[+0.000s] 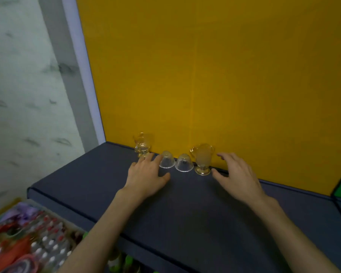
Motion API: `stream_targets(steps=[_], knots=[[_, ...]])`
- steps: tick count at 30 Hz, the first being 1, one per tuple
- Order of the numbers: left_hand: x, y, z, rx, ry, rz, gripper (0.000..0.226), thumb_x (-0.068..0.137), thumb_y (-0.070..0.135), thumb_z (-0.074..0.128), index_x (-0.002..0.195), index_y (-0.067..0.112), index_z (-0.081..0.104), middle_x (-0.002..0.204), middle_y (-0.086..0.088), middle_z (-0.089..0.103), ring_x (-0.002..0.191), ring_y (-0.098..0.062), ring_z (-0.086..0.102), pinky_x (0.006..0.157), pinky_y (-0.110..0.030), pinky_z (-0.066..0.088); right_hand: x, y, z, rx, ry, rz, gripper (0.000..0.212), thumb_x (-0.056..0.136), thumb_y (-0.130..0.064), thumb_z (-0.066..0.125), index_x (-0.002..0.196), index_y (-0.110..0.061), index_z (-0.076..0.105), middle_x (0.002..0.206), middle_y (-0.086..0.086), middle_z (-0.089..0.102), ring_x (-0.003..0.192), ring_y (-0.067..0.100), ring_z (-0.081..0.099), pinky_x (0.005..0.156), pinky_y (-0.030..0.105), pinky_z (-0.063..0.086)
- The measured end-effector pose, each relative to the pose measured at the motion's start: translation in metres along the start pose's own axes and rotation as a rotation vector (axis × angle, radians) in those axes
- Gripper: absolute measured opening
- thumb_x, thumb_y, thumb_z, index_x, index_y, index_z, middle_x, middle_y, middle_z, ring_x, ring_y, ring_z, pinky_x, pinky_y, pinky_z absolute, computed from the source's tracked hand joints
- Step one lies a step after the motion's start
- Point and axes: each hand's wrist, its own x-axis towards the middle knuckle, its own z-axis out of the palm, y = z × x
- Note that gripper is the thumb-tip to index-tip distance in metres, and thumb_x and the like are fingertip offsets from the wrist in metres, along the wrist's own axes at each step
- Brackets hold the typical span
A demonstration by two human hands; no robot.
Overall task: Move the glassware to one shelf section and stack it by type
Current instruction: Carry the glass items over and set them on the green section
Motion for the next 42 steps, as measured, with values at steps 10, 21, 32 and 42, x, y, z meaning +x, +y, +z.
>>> stream_targets(steps=[10,21,32,42], knots=[[0.084,-0.034,0.040,-0.090,-0.093,0.195,0.074,0.093,0.055,0.054,0.155,0.026,0.025,0.149,-0.006,0.039,0.132,-0.030,0.046,0.098,-0.045,0.047,0.023,-0.022,0.035,-0.088,0.028,0.253,0.069,0.087,-0.055,0.062,0.143,-0.021,0.042,0.131,0.002,0.056,0.118,0.025,0.056,0.087,0.038,0.049],[0.115,-0.044,0.062,-0.012,-0.174,0.308,0.059,0.095,0.048,0.059,0.144,0.027,0.032,0.132,-0.011,0.052,0.118,-0.032,0.057,0.088,-0.046,0.052,0.037,-0.019,0.059,0.013,0.059,0.432,0.085,0.080,-0.063,0.067,0.147,-0.019,0.038,0.141,0.002,0.053,0.127,0.025,0.052,0.095,0.043,0.050],[0.094,-0.060,0.056,-0.134,-0.056,0.292,0.052,0.092,0.052,0.062,0.128,0.024,0.036,0.118,-0.006,0.051,0.105,-0.027,0.061,0.075,-0.036,0.043,0.062,-0.028,0.072,0.216,0.109,0.527,0.070,0.069,-0.063,0.078,0.122,-0.023,0.055,0.116,0.000,0.066,0.107,0.024,0.062,0.085,0.043,0.055],[0.074,-0.065,0.046,-0.915,0.039,0.156,0.053,0.083,0.048,0.075,0.121,0.035,0.040,0.114,0.009,0.057,0.096,-0.015,0.062,0.080,-0.044,0.052,0.065,-0.035,0.078,0.371,0.150,0.557,0.062,0.067,-0.055,0.084,0.113,-0.021,0.064,0.107,-0.005,0.068,0.101,0.017,0.062,0.084,0.036,0.054]])
